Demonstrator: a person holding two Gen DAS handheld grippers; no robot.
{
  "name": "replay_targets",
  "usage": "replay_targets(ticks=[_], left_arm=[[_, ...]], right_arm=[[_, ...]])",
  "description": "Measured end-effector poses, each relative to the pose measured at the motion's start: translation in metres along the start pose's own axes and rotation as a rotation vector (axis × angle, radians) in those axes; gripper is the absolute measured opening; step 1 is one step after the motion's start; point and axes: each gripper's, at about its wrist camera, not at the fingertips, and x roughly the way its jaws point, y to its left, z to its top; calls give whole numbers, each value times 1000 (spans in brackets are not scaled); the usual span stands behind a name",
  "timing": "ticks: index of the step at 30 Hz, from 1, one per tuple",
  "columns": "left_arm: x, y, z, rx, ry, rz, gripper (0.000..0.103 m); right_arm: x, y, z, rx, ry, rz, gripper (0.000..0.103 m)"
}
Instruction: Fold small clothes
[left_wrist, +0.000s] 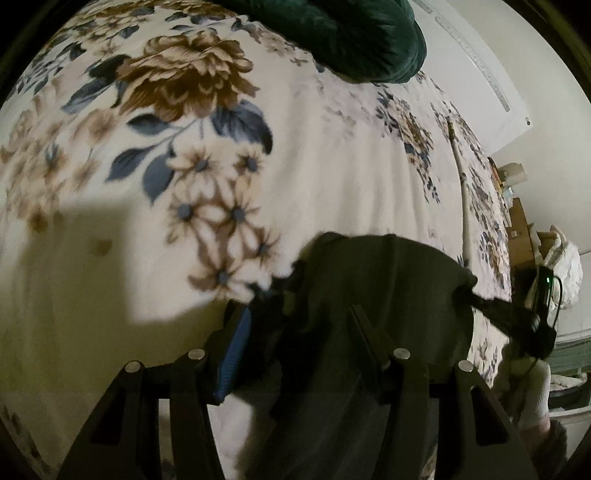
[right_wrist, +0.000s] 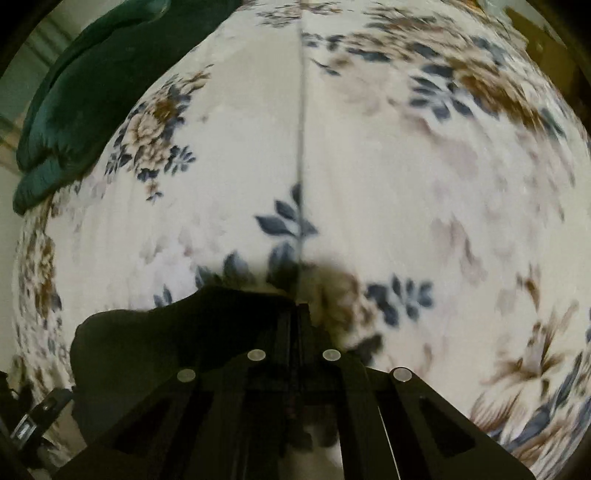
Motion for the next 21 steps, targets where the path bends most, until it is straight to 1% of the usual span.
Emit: replay_targets(ticks=[2, 3, 4, 5, 6, 7, 8, 9, 12, 13, 14, 15, 16, 18, 19, 21], left_arm=[[-2, 4, -4, -9, 11, -14, 51], [-2, 7, -6, -17, 17, -25, 51], [-3, 8, -8, -23, 21, -30, 51], [-3, 10, -11, -33, 29, -35, 51], [-3, 11, -15, -39, 34, -45, 51], [-3, 11, -20, -43, 43, -61, 51], [-2, 10, -23, -46, 49, -64, 51], [1, 9, -27, -46, 56, -68, 51], [13, 1, -29, -33, 60, -68, 51], [18, -6, -27, -12, 42, -73, 48], [20, -10, -26, 1, 25, -61, 38], [22, -13, -25, 16, 14, -44, 10], [23, -17, -23, 31, 15, -44, 10], [13, -19, -19, 45, -25, -43, 10], [10, -17, -17, 50, -26, -43, 10], [9, -6, -12, 26, -9, -51, 11]], right_arm=[[-2, 4, 1, -16, -6, -15, 2], [-1, 4, 0, -14, 10, -1, 2], [0, 3, -2, -1, 33, 15, 5], [-3, -4, -6, 33, 52, 27, 12], [-4, -6, -10, 57, 65, 44, 23], [-7, -11, -15, 81, 78, 67, 30], [-11, -17, -22, 109, 90, 88, 39], [-17, -24, -31, 136, 96, 110, 41], [-33, -38, -63, 179, 110, 146, 41], [-37, -41, -73, 188, 115, 153, 41], [-41, -44, -87, 196, 126, 156, 41], [-43, -46, -97, 202, 132, 156, 41], [-46, -48, -109, 212, 137, 156, 41], [-53, -51, -131, 226, 147, 166, 41], [-57, -54, -141, 237, 147, 170, 41], [-67, -61, -164, 256, 155, 181, 41]])
